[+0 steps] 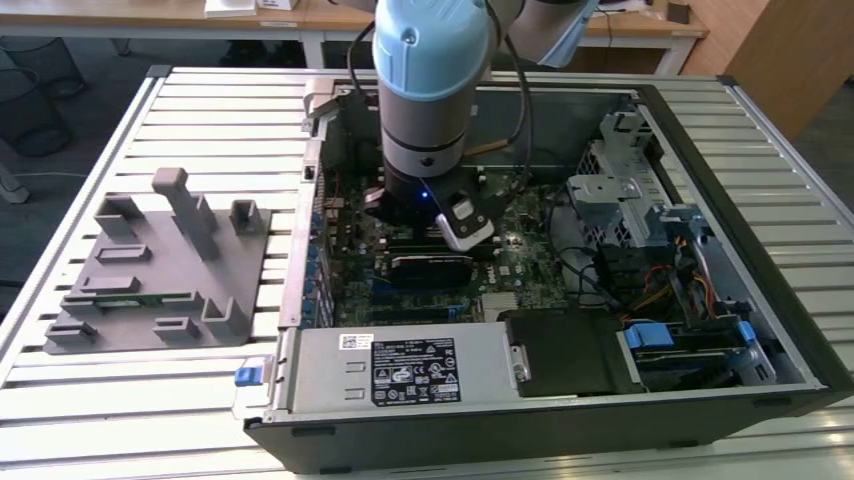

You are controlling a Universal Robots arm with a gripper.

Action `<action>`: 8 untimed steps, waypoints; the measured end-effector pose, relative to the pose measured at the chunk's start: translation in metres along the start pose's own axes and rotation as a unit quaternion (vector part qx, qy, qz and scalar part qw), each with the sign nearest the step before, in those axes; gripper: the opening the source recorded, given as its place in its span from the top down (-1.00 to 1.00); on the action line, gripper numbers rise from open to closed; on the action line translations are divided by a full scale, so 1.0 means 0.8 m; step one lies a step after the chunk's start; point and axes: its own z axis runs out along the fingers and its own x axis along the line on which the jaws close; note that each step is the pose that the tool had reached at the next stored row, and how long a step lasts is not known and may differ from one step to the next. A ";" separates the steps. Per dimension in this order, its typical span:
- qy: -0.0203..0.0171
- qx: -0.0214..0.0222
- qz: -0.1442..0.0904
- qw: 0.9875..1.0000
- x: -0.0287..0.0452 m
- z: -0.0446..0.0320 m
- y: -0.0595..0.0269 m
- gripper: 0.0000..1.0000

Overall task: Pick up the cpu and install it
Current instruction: 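Install the second cpu locking lever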

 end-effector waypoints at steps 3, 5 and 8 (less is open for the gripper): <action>0.000 -0.009 0.000 1.000 0.0018 -0.0004 -0.004 0.79; 0.000 -0.015 0.000 1.000 0.0024 -0.0007 -0.007 0.79; -0.001 -0.022 0.000 1.000 0.0031 -0.0013 -0.011 0.79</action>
